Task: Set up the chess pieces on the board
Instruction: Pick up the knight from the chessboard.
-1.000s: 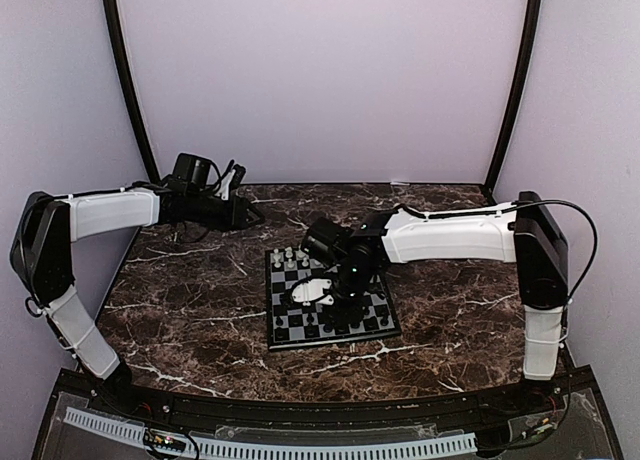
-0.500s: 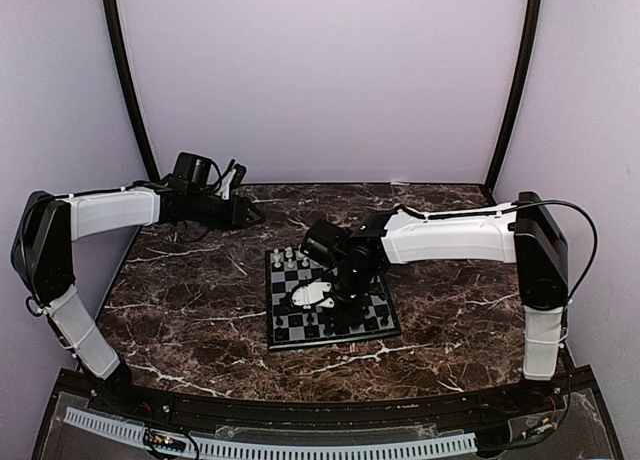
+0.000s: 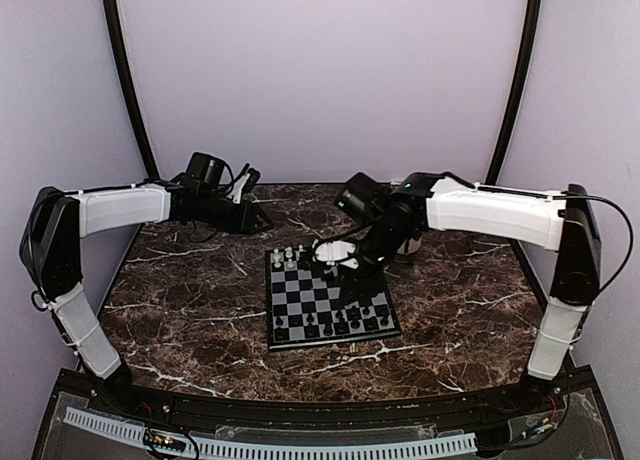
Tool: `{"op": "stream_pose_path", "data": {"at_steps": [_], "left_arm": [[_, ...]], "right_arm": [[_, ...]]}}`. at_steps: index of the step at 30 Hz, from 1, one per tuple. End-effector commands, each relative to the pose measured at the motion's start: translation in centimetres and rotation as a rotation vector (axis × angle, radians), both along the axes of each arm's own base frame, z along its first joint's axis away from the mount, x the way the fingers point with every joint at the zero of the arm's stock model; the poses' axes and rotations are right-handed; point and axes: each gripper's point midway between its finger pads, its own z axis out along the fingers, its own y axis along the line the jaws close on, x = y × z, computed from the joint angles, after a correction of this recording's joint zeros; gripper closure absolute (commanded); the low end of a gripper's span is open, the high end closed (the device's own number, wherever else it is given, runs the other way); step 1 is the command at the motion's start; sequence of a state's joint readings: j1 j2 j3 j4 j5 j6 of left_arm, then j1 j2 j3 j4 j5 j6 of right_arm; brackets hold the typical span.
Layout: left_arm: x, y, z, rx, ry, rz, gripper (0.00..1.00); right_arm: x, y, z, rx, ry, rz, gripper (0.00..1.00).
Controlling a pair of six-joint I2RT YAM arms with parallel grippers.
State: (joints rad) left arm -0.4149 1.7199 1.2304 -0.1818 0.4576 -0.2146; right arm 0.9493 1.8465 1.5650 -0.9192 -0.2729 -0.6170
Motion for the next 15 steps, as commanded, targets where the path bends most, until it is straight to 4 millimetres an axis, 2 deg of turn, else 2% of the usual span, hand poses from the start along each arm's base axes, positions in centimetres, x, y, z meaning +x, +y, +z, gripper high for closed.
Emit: {"op": "stream_pose_path", "data": {"at_steps": [1, 4, 8, 12, 15], "left_arm": [[-2.7, -4.5, 0.4, 0.124, -0.071, -0.161, 0.59], [-4.1, -6.4, -0.4, 0.173, -0.062, -0.225, 0.59], [-4.4, -8.6, -1.2, 0.253, -0.033, -0.234, 0.6], [-5.1, -10.2, -1.5, 0.275, -0.023, -0.253, 0.61], [-5.0, -10.0, -1.8, 0.288, -0.005, -0.219, 0.61]], "right_arm": [[2.8, -4.3, 3.4, 0.099, -0.009, -0.126, 0.57], [5.0, -6.9, 3.6, 0.15, -0.006, -0.24, 0.57], [7.6, -9.4, 3.2, 0.202, -0.017, -0.395, 0.59], [7.4, -9.7, 2.0, 0.213, 0.002, -0.391, 0.61], [7.8, -9.2, 1.1, 0.21, 0.009, -0.378, 0.63]]}}
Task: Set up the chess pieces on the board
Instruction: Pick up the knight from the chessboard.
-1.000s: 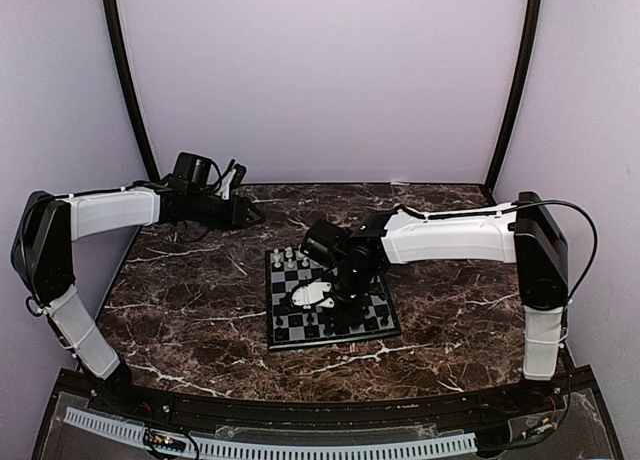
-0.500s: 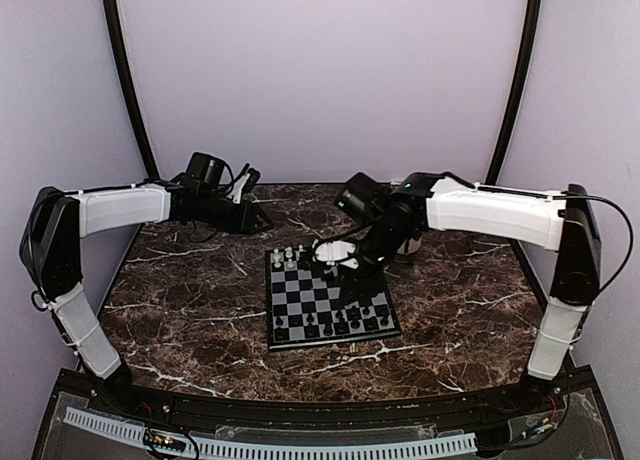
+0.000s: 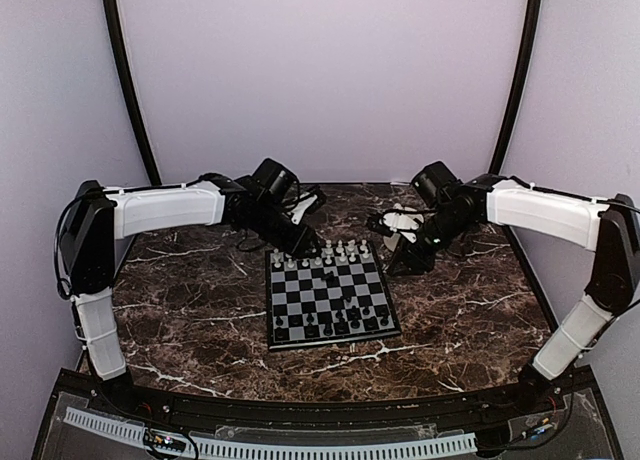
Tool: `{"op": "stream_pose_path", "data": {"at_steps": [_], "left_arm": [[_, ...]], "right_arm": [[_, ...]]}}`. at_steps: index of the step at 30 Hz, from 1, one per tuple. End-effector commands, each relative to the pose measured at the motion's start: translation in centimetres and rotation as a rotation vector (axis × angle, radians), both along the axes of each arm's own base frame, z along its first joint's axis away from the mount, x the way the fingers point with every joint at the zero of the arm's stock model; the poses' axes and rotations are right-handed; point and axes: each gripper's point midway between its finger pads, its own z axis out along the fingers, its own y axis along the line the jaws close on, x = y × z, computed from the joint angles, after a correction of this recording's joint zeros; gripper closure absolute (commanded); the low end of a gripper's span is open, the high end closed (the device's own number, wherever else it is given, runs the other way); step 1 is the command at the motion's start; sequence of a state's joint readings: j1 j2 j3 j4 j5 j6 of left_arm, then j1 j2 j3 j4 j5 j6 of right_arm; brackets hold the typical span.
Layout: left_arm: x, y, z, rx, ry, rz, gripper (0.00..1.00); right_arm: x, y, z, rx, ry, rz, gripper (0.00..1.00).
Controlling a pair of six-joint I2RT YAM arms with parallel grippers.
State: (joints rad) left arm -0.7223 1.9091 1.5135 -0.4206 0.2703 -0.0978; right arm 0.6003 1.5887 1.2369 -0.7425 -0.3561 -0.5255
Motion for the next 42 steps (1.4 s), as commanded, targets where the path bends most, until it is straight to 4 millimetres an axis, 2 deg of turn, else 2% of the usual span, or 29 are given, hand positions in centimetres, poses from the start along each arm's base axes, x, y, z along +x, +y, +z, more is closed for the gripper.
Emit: {"op": "stream_pose_path", "data": {"at_steps": [1, 4, 6, 13, 16, 21, 27, 38, 42], "left_arm": [[0.2, 1.4, 0.3, 0.065, -0.001, 0.069, 0.61], [0.7, 2.1, 1.6, 0.038, -0.029, 0.133, 0.6], [0.5, 3.0, 3.2, -0.008, -0.048, 0.172, 0.59], [0.8, 6.6, 6.3, -0.18, -0.04, 0.33, 0.54], [0.1, 7.7, 6.8, -0.212, -0.034, 0.35, 0.54], [-0.5, 8.7, 7.2, -0.232, -0.039, 0.369, 0.53], [-0.7, 9.0, 7.2, -0.24, -0.038, 0.373, 0.53], [-1.1, 9.2, 6.9, -0.24, -0.039, 0.366, 0.53], [-1.1, 9.4, 6.9, -0.236, -0.046, 0.363, 0.53]], "right_arm": [[1.1, 1.8, 0.1, 0.065, -0.028, 0.02, 0.63], [2.5, 2.8, -0.3, 0.045, -0.057, 0.036, 0.64], [3.5, 3.6, -0.9, 0.027, -0.073, 0.05, 0.63], [5.2, 7.0, -4.1, -0.035, -0.084, 0.118, 0.6], [5.6, 8.5, -4.8, -0.049, -0.098, 0.141, 0.58], [6.4, 10.0, -6.2, -0.082, -0.107, 0.155, 0.57], [6.6, 10.8, -8.1, -0.117, -0.107, 0.174, 0.55], [7.2, 12.4, -9.6, -0.131, -0.104, 0.205, 0.54], [6.8, 12.6, -10.0, -0.128, -0.082, 0.23, 0.55]]}}
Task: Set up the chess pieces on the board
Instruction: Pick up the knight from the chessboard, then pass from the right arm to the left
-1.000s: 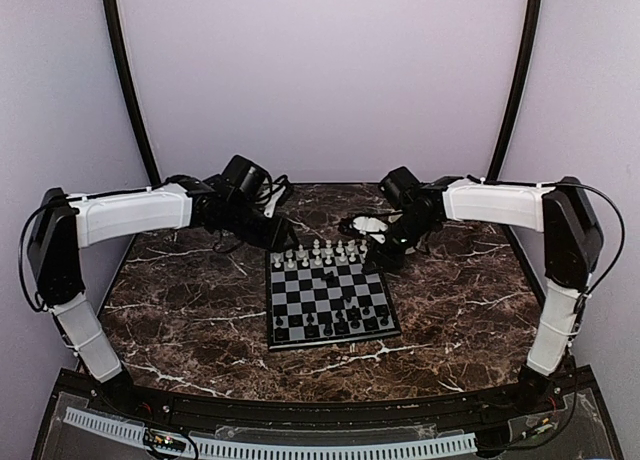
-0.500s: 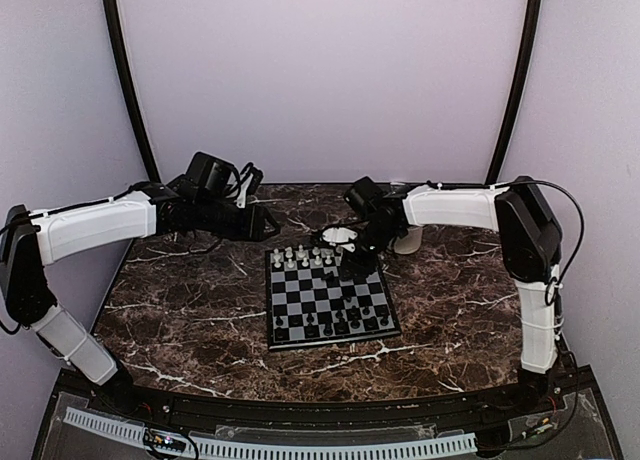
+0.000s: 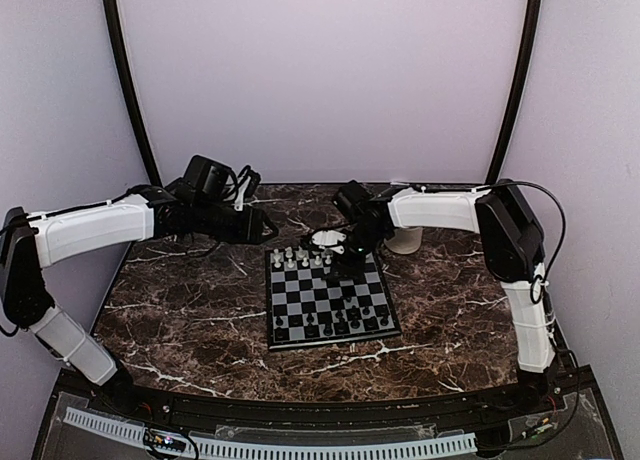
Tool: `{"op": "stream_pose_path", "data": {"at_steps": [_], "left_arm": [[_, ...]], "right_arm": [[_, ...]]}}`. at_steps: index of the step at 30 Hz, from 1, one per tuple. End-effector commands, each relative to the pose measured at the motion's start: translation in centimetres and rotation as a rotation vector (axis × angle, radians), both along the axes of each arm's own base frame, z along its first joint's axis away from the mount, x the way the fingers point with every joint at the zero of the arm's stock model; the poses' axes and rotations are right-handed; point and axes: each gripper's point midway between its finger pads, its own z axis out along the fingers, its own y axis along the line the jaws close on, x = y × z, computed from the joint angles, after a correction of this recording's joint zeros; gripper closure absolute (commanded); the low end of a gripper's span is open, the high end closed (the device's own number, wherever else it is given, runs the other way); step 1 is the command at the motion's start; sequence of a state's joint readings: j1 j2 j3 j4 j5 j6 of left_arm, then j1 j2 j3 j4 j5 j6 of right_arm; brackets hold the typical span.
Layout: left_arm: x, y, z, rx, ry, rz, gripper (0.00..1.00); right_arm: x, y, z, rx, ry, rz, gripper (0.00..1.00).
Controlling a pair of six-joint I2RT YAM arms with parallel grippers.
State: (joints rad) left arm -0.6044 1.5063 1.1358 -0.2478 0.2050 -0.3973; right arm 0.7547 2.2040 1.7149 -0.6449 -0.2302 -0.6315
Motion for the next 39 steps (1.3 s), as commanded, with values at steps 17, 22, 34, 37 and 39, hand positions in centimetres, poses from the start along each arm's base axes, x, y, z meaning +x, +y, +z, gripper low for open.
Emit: {"op": "stream_pose_path", "data": {"at_steps": [17, 22, 34, 37, 39], "left_arm": [[0.0, -0.3, 0.6, -0.055, -0.018, -0.007, 0.54], [0.1, -0.8, -0.6, -0.128, 0.052, 0.043, 0.54], [-0.8, -4.3, -0.8, -0.488, 0.211, 0.033, 0.55], [-0.8, -5.3, -0.2, -0.559, 0.23, 0.011, 0.55], [-0.9, -5.9, -0.1, -0.583, 0.241, -0.002, 0.55]], "right_arm": [[-2.1, 0.6, 0.8, 0.037, 0.072, 0.046, 0.87], [-2.4, 1.0, 3.5, 0.101, 0.056, 0.033, 0.9], [-3.9, 1.6, 12.1, 0.316, 0.024, 0.004, 0.91], [-4.2, 1.9, 13.3, 0.355, 0.035, 0.004, 0.9], [-4.3, 2.0, 13.7, 0.365, 0.043, 0.001, 0.9]]}}
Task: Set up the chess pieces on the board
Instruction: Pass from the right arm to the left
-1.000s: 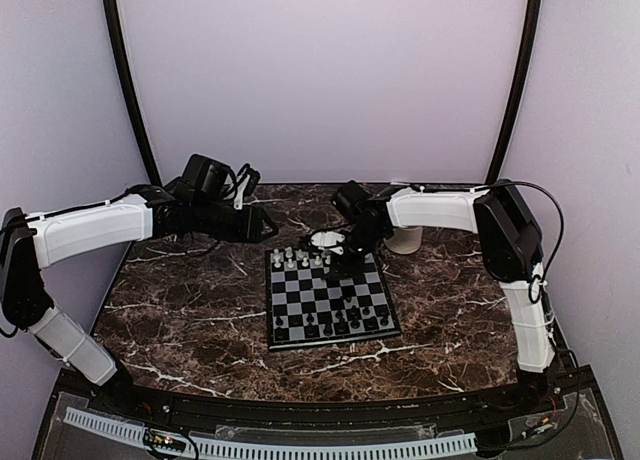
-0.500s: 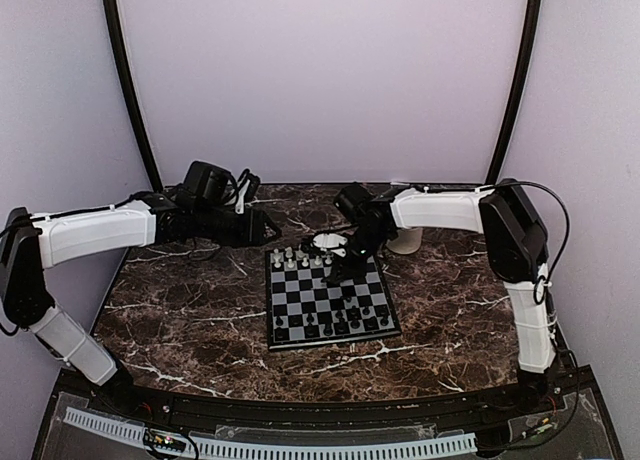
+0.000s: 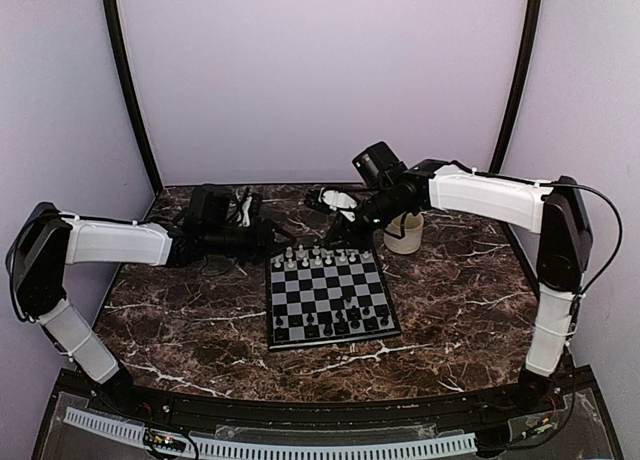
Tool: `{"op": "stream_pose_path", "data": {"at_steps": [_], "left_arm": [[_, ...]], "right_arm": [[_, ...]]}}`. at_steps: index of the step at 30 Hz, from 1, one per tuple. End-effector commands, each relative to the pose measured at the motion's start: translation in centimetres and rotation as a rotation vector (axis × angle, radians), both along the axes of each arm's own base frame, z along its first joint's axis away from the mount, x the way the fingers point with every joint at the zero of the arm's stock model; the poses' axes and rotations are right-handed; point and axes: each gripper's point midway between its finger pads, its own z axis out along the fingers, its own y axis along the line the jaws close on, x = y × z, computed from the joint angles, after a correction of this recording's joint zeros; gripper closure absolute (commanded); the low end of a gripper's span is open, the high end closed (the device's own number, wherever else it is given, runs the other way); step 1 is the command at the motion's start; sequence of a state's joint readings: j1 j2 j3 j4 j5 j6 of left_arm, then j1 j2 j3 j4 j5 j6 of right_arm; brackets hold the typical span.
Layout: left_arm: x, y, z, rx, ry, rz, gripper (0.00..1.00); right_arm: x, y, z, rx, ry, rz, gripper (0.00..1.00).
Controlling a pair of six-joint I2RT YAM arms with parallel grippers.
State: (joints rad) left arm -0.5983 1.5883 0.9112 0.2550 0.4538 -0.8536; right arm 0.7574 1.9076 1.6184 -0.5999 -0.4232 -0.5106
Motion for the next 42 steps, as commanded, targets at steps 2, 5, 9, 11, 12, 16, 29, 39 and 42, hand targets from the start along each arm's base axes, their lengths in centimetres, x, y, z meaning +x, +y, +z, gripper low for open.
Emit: {"op": "stream_pose_path", "data": {"at_steps": [2, 5, 9, 11, 12, 16, 29, 39, 42], "left_arm": [[-0.2, -2.4, 3.0, -0.18, -0.018, -0.05, 0.55], [-0.3, -2.9, 3.3, -0.208, -0.019, -0.062, 0.55], [-0.4, -3.6, 3.5, -0.252, 0.006, -0.08, 0.55], [-0.5, -4.0, 3.4, -0.258, 0.018, -0.089, 0.55], [-0.4, -4.1, 3.4, -0.26, 0.018, -0.093, 0.55], [-0.8, -4.7, 3.3, -0.267, 0.031, -0.115, 0.56], [-1.4, -5.8, 3.8, -0.332, 0.06, -0.162, 0.71], [-1.8, -6.2, 4.0, -0.359, 0.062, -0.188, 0.93], [-1.8, -6.2, 4.0, -0.354, 0.06, -0.188, 0.98]], "right_arm": [[-0.8, 1.0, 1.3, 0.067, 0.044, 0.005, 0.9], [-0.8, 1.0, 1.3, 0.07, 0.049, 0.001, 0.9], [-0.7, 1.1, 1.4, 0.07, 0.046, -0.002, 0.89], [-0.6, 1.2, 1.6, 0.074, 0.045, -0.003, 0.89], [-0.5, 1.2, 1.7, 0.076, 0.045, -0.005, 0.89], [-0.4, 1.4, 1.8, 0.08, 0.046, -0.009, 0.89], [-0.2, 1.6, 1.5, 0.081, 0.063, -0.016, 0.89], [-0.4, 1.6, 1.3, 0.077, 0.067, -0.014, 0.87], [-0.4, 1.4, 1.3, 0.067, 0.066, -0.021, 0.81]]}}
